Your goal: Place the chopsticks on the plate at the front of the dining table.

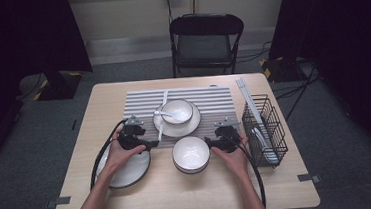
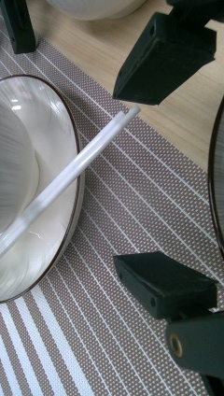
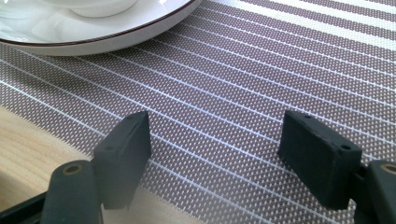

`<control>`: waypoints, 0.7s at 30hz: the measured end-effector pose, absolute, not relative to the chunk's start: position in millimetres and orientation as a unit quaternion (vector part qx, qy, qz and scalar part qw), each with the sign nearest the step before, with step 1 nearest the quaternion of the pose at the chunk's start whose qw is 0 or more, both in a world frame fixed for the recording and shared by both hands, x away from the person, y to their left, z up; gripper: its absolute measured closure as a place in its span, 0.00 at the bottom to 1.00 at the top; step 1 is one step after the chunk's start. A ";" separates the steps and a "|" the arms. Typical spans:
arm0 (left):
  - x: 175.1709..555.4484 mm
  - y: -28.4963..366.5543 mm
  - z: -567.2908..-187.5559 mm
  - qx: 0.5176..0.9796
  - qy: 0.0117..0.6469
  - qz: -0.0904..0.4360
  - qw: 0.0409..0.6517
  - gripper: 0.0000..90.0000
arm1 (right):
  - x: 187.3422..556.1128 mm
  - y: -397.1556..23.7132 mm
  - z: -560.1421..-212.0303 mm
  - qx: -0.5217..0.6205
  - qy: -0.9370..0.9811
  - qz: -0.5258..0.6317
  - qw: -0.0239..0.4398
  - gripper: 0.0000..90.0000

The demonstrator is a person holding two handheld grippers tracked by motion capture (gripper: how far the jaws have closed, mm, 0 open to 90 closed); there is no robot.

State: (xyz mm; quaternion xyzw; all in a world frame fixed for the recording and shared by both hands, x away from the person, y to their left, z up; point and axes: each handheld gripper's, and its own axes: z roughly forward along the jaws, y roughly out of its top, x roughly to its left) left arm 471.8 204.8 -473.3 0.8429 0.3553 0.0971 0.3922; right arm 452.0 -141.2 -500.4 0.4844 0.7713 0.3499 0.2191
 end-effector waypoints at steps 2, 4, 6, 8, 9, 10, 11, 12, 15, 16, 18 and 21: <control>472.2 204.3 -474.0 0.843 0.358 0.104 0.388 0.19 | 452.0 -141.4 -500.4 0.485 0.771 0.351 0.218 0.27; 473.2 205.5 -473.6 0.843 0.359 0.104 0.387 0.19 | 452.0 -141.4 -500.4 0.485 0.771 0.350 0.219 0.27; 474.0 205.7 -473.0 0.840 0.361 0.108 0.391 0.20 | 452.0 -141.4 -500.4 0.485 0.771 0.351 0.219 0.27; 474.8 205.7 -472.4 0.840 0.359 0.109 0.392 0.20 | 452.0 -141.4 -500.4 0.485 0.771 0.351 0.218 0.27; 474.5 204.9 -472.4 0.837 0.361 0.108 0.397 0.20 | 452.0 -141.4 -500.4 0.485 0.771 0.351 0.218 0.27; 474.5 204.5 -472.1 0.839 0.359 0.111 0.394 0.20 | 452.0 -141.3 -500.4 0.485 0.771 0.350 0.219 0.27; 474.4 204.2 -472.4 0.836 0.359 0.109 0.399 0.20 | 452.0 -141.2 -500.4 0.485 0.771 0.350 0.219 0.27; 474.3 205.1 -471.6 0.838 0.356 0.109 0.398 0.20 | 452.0 -141.3 -500.4 0.485 0.771 0.350 0.219 0.27; 473.0 206.4 -470.9 0.837 0.362 0.105 0.397 0.20 | 452.0 -141.5 -500.4 0.485 0.771 0.351 0.218 0.27; 473.0 207.4 -471.0 0.839 0.362 0.105 0.392 0.20 | 452.0 -141.4 -500.4 0.485 0.771 0.351 0.219 0.27; 473.3 208.4 -472.2 0.839 0.360 0.103 0.395 0.20 | 452.0 -141.2 -500.4 0.485 0.771 0.350 0.219 0.27; 473.7 207.6 -472.8 0.838 0.362 0.105 0.395 0.20 | 452.0 -141.3 -500.4 0.485 0.771 0.350 0.219 0.27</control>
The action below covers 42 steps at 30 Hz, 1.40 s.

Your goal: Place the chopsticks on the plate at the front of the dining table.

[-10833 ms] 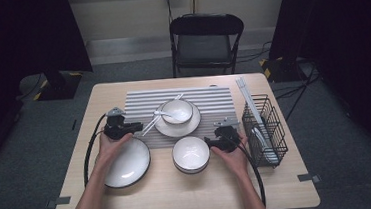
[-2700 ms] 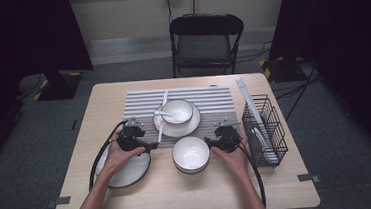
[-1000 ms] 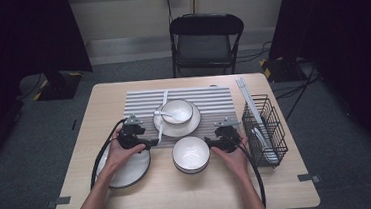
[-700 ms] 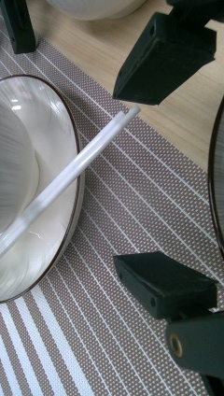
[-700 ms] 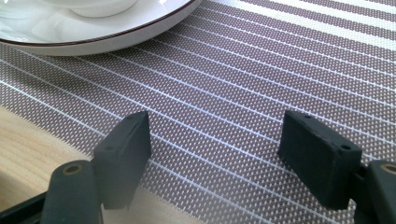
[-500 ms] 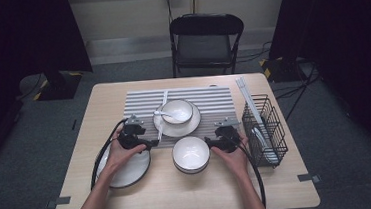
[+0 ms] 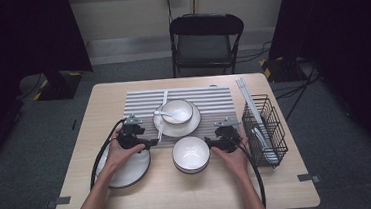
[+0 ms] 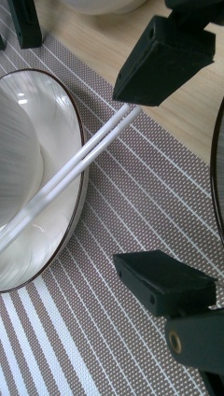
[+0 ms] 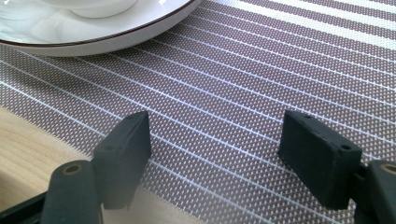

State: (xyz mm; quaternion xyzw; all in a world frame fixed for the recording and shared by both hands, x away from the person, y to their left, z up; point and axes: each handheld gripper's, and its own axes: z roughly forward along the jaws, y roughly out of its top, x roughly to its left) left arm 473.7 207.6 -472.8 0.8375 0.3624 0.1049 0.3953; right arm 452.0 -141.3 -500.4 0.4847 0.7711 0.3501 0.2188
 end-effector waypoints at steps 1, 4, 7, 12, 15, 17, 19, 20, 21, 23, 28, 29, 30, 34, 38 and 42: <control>473.6 207.1 -472.5 0.838 0.363 0.107 0.392 0.20 | 452.0 -141.2 -500.4 0.485 0.771 0.350 0.219 0.27; 474.4 206.1 -473.3 0.837 0.361 0.106 0.397 0.20 | 452.0 -141.2 -500.4 0.484 0.771 0.350 0.220 0.27; 475.1 204.9 -472.6 0.837 0.361 0.114 0.396 0.19 | 452.0 -141.1 -500.4 0.484 0.771 0.350 0.220 0.27; 475.8 203.5 -472.2 0.837 0.359 0.117 0.396 0.20 | 451.9 -141.0 -500.4 0.485 0.771 0.349 0.220 0.27; 474.8 205.0 -471.5 0.834 0.363 0.115 0.399 0.21 | 452.0 -141.2 -500.4 0.484 0.771 0.350 0.220 0.27; 475.0 207.3 -471.3 0.831 0.367 0.110 0.403 0.20 | 452.0 -141.3 -500.4 0.485 0.771 0.350 0.219 0.27; 473.7 208.2 -471.7 0.834 0.367 0.107 0.399 0.20 | 452.0 -141.2 -500.4 0.485 0.771 0.350 0.219 0.27; 473.7 208.5 -472.3 0.836 0.364 0.105 0.396 0.20 | 452.0 -141.1 -500.4 0.484 0.771 0.349 0.220 0.27; 473.9 208.6 -472.5 0.838 0.365 0.107 0.391 0.19 | 452.0 -141.1 -500.5 0.484 0.771 0.350 0.220 0.27; 474.3 207.4 -472.9 0.838 0.364 0.110 0.392 0.19 | 452.0 -141.1 -500.5 0.484 0.771 0.350 0.220 0.27; 475.4 206.8 -473.7 0.836 0.365 0.109 0.396 0.20 | 452.0 -141.1 -500.4 0.484 0.771 0.350 0.220 0.27; 475.3 206.8 -473.9 0.835 0.367 0.108 0.397 0.20 | 452.0 -141.1 -500.5 0.484 0.771 0.350 0.220 0.27; 475.5 207.3 -473.6 0.834 0.367 0.109 0.397 0.20 | 452.0 -141.1 -500.4 0.484 0.771 0.350 0.219 0.27; 477.1 209.7 -473.1 0.831 0.374 0.119 0.393 0.22 | 452.0 -141.4 -500.4 0.485 0.771 0.350 0.219 0.27; 479.7 207.4 -478.5 0.836 0.374 0.117 0.384 0.22 | 452.0 -141.2 -500.4 0.485 0.771 0.350 0.219 0.27; 478.7 205.3 -476.4 0.837 0.370 0.123 0.383 0.22 | 452.0 -141.6 -500.4 0.485 0.771 0.351 0.218 0.27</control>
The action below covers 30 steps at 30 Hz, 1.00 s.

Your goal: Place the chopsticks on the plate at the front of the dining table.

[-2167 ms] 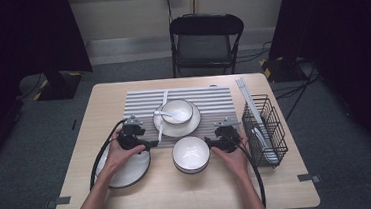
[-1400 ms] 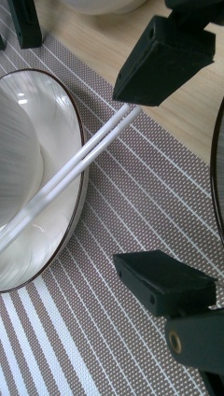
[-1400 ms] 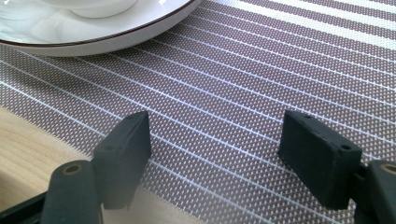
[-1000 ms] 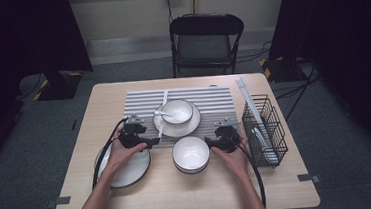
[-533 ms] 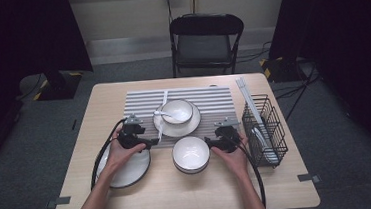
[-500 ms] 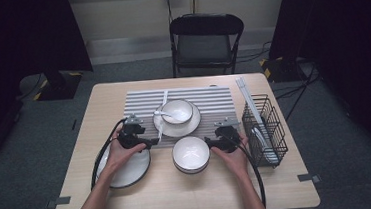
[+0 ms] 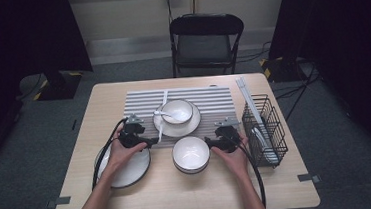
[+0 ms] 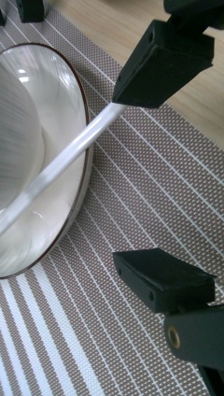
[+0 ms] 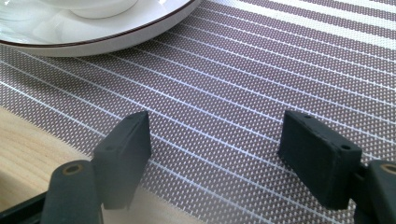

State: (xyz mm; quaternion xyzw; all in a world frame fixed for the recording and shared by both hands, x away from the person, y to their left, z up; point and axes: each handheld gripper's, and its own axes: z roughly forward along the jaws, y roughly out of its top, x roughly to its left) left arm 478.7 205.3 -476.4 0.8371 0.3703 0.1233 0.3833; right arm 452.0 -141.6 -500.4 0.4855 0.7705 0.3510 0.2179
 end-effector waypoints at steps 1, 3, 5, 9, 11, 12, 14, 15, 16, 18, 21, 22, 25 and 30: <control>478.4 205.0 -476.3 0.837 0.370 0.124 0.383 0.22 | 452.0 -141.5 -500.4 0.485 0.771 0.351 0.218 0.27; 478.2 204.6 -476.5 0.837 0.372 0.124 0.381 0.22 | 452.0 -141.6 -500.3 0.485 0.771 0.351 0.218 0.27; 478.2 204.2 -476.7 0.837 0.373 0.122 0.381 0.22 | 452.0 -141.6 -500.4 0.486 0.770 0.351 0.218 0.27; 477.0 202.2 -476.1 0.837 0.375 0.127 0.379 0.22 | 452.0 -141.5 -500.3 0.485 0.771 0.351 0.217 0.27; 475.8 200.6 -474.6 0.838 0.369 0.131 0.380 0.22 | 452.0 -141.7 -500.4 0.486 0.770 0.351 0.218 0.27; 476.1 200.7 -474.2 0.839 0.365 0.135 0.379 0.22 | 452.0 -141.7 -500.3 0.486 0.770 0.351 0.217 0.27; 476.4 200.6 -474.7 0.839 0.367 0.135 0.379 0.22 | 452.0 -141.6 -500.4 0.486 0.770 0.351 0.218 0.27; 476.4 200.3 -475.4 0.838 0.369 0.135 0.380 0.22 | 452.0 -141.5 -500.4 0.485 0.771 0.351 0.218 0.27; 476.6 200.6 -475.3 0.838 0.368 0.135 0.380 0.22 | 452.0 -141.5 -500.4 0.485 0.771 0.351 0.218 0.27; 477.2 201.6 -474.9 0.840 0.369 0.139 0.373 0.22 | 452.0 -141.6 -500.3 0.485 0.771 0.351 0.217 0.27; 478.0 201.3 -476.8 0.839 0.371 0.129 0.377 0.22 | 452.0 -141.6 -500.3 0.485 0.771 0.351 0.217 0.27; 477.7 200.8 -476.0 0.838 0.373 0.130 0.376 0.22 | 452.0 -141.7 -500.4 0.486 0.770 0.351 0.217 0.27; 477.6 199.6 -475.1 0.838 0.369 0.135 0.379 0.23 | 452.1 -141.8 -500.3 0.486 0.770 0.352 0.217 0.27; 477.0 196.2 -476.5 0.838 0.370 0.134 0.377 0.23 | 452.0 -141.6 -500.4 0.486 0.770 0.351 0.218 0.27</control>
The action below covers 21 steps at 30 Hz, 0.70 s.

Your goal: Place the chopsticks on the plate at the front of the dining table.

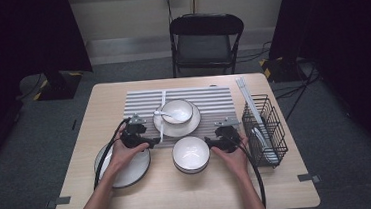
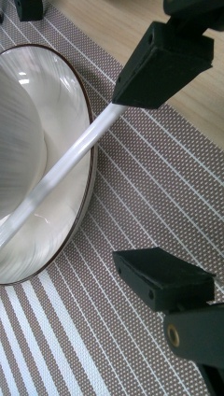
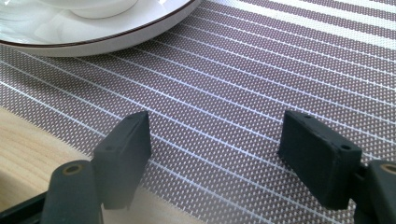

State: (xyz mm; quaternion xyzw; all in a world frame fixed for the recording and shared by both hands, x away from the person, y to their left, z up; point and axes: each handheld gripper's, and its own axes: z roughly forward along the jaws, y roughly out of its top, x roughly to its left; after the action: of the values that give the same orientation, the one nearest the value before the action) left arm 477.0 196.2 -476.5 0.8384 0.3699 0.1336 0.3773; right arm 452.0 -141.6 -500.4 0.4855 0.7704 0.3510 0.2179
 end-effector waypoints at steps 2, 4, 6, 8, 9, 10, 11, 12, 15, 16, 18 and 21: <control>476.7 195.5 -476.8 0.837 0.372 0.135 0.377 0.22 | 452.0 -141.6 -500.4 0.486 0.770 0.351 0.218 0.27; 478.1 197.1 -477.1 0.842 0.365 0.134 0.373 0.22 | 452.0 -141.5 -500.4 0.485 0.771 0.351 0.218 0.27; 477.8 197.4 -477.5 0.841 0.370 0.129 0.373 0.22 | 452.0 -141.5 -500.4 0.486 0.770 0.351 0.218 0.27; 477.7 197.5 -477.1 0.840 0.372 0.128 0.373 0.22 | 452.0 -141.7 -500.4 0.486 0.770 0.351 0.218 0.27; 477.7 197.9 -476.4 0.842 0.368 0.131 0.373 0.22 | 452.0 -141.7 -500.3 0.485 0.771 0.351 0.217 0.27; 477.2 197.5 -476.6 0.838 0.371 0.132 0.377 0.21 | 452.0 -141.5 -500.4 0.486 0.771 0.351 0.218 0.27; 476.8 197.7 -476.4 0.838 0.372 0.127 0.379 0.21 | 452.0 -141.4 -500.4 0.485 0.771 0.350 0.219 0.27; 477.2 199.3 -475.4 0.843 0.366 0.129 0.373 0.21 | 452.0 -141.3 -500.4 0.485 0.771 0.350 0.219 0.27; 476.0 200.5 -474.2 0.839 0.371 0.122 0.378 0.19 | 452.0 -140.9 -500.4 0.483 0.772 0.349 0.220 0.27; 476.0 201.1 -473.6 0.839 0.367 0.124 0.382 0.19 | 452.0 -140.9 -500.4 0.483 0.772 0.349 0.220 0.27; 475.0 201.8 -471.1 0.836 0.368 0.128 0.387 0.19 | 451.8 -140.3 -500.4 0.484 0.772 0.346 0.222 0.27; 474.0 204.8 -468.1 0.833 0.367 0.125 0.396 0.18 | 451.8 -140.4 -500.4 0.483 0.773 0.346 0.222 0.27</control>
State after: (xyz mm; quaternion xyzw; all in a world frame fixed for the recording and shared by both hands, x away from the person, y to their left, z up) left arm 474.0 204.8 -468.1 0.8326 0.3669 0.1248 0.3957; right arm 451.8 -140.4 -500.4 0.4832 0.7729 0.3462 0.2221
